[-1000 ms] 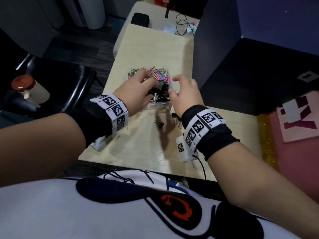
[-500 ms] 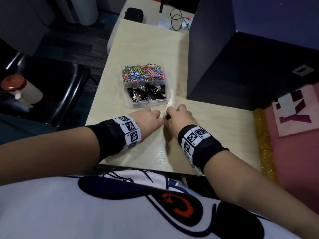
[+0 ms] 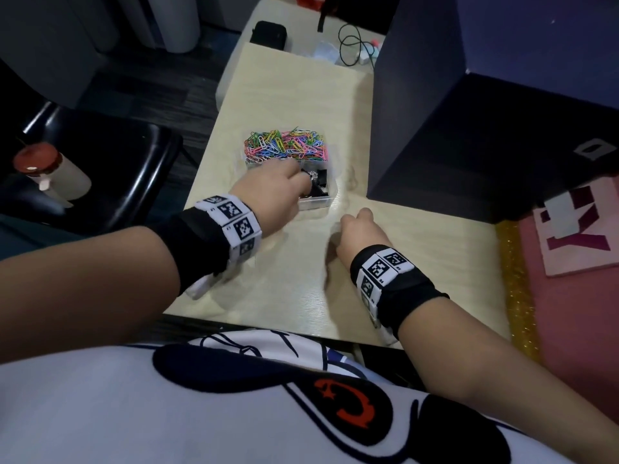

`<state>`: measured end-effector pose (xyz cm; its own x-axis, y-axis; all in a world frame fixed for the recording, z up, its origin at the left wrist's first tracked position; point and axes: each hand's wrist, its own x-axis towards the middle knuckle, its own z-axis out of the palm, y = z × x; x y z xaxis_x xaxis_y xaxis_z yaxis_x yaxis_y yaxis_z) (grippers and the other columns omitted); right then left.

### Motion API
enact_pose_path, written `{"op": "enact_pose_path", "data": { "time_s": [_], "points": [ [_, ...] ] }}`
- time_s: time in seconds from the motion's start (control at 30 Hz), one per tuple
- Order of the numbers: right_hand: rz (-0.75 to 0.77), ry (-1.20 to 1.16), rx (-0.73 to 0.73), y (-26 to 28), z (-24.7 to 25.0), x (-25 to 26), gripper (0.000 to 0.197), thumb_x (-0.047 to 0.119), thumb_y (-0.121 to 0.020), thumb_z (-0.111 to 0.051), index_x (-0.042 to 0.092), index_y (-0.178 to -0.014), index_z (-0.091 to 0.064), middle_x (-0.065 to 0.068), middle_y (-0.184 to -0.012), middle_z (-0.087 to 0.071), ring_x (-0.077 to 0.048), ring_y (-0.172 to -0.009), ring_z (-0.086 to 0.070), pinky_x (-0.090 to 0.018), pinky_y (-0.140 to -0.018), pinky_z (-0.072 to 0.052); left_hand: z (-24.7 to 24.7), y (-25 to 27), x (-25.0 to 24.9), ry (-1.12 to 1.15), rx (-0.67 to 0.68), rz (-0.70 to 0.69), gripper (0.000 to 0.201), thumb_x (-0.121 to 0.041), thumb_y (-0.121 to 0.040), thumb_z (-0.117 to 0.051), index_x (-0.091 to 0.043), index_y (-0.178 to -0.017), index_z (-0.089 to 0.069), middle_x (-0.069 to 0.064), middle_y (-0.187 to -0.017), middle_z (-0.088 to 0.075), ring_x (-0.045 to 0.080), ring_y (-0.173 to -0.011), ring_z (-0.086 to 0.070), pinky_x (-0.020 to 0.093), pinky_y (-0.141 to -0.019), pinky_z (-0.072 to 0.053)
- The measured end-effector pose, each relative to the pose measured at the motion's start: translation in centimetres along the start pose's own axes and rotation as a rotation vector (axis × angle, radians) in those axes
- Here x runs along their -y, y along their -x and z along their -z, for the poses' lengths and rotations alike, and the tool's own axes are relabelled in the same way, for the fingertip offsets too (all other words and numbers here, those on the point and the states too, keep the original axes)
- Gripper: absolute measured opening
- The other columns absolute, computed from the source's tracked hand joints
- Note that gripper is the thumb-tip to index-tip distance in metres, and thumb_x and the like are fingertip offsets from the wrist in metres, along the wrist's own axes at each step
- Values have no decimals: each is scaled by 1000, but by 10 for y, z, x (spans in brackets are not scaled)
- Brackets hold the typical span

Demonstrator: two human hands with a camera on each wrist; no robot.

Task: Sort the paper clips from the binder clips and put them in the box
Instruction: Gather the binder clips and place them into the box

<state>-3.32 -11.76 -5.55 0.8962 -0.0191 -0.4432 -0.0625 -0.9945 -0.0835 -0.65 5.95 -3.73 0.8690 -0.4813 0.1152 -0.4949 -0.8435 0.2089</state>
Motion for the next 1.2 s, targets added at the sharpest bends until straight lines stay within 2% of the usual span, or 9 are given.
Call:
{"op": "enact_pose_path", "data": {
  "time_s": [0.13,0.23,0.3,0.4,0.5,0.6,0.73,0.93,1.2],
  "points": [
    [7,-13,1,-3,-2,-3,34,-6,-87,-37,4,-116,-52,-15,-122,-41,-33,-95,-59,-32,-73,-43,10,1,11,-130,135,207,29,-23,-88,-51,-17,-115,-57,8,-115,-53,32,-107,-48,43,-83,-42],
    [-14,-73,6,-5,7,-5,30,0,-89,-40,6,-115,-55,-13,-121,-44,-27,-88,-54,-29,-73,-41,6,10,2,-257,222,162,25,-29,-92,-45,-16,-108,-59,4,-110,-59,28,-108,-50,40,-86,-41],
    [-28,-161,-20,-7,18,-6,27,6,-89,-45,8,-112,-60,-12,-121,-47,-27,-95,-55,-29,-78,-43,4,12,-6,-264,264,152,26,-29,-92,-44,-16,-110,-58,3,-112,-59,27,-109,-50,39,-90,-39],
    [-32,-294,-167,-5,38,-3,12,13,-87,-54,15,-95,-63,-12,-116,-55,-28,-103,-56,-25,-85,-41,1,14,-24,-278,316,42,29,-31,-92,-43,-18,-114,-58,1,-115,-60,26,-114,-50,38,-94,-37],
    [2,-418,-293,-1,49,5,9,15,-83,-58,23,-86,-57,-9,-108,-61,-27,-100,-57,-23,-79,-37,-4,17,-38,-204,305,-66,30,-35,-92,-42,-22,-112,-60,-2,-112,-61,25,-111,-51,36,-87,-37],
    [76,-434,-281,3,50,13,19,24,-84,-61,20,-103,-61,-5,-110,-65,-25,-103,-59,-26,-83,-42,-3,16,-33,-118,177,-56,30,-33,-90,-47,-21,-111,-63,2,-109,-60,29,-106,-52,38,-82,-39],
    [120,-311,-233,6,41,15,27,24,-92,-53,17,-117,-59,-8,-123,-55,-26,-113,-54,-28,-94,-40,-5,12,-5,-133,55,-21,36,-32,-82,-63,-21,-116,-64,1,-118,-63,30,-111,-55,44,-80,-42],
    [112,-176,-120,11,26,14,32,19,-92,-46,15,-123,-56,-10,-126,-50,-29,-115,-53,-33,-96,-42,-11,18,17,-249,140,-52,50,-46,-86,-58,-23,-131,-54,-9,-142,-49,26,-131,-43,53,-95,-37],
    [145,-192,-119,9,24,14,38,16,-92,-44,21,-129,-52,-8,-130,-42,-29,-124,-41,-36,-104,-39,-9,12,7,-258,188,-35,57,-53,-91,-45,-28,-142,-40,-1,-156,-24,25,-142,-21,52,-108,-23]
  ]
}}
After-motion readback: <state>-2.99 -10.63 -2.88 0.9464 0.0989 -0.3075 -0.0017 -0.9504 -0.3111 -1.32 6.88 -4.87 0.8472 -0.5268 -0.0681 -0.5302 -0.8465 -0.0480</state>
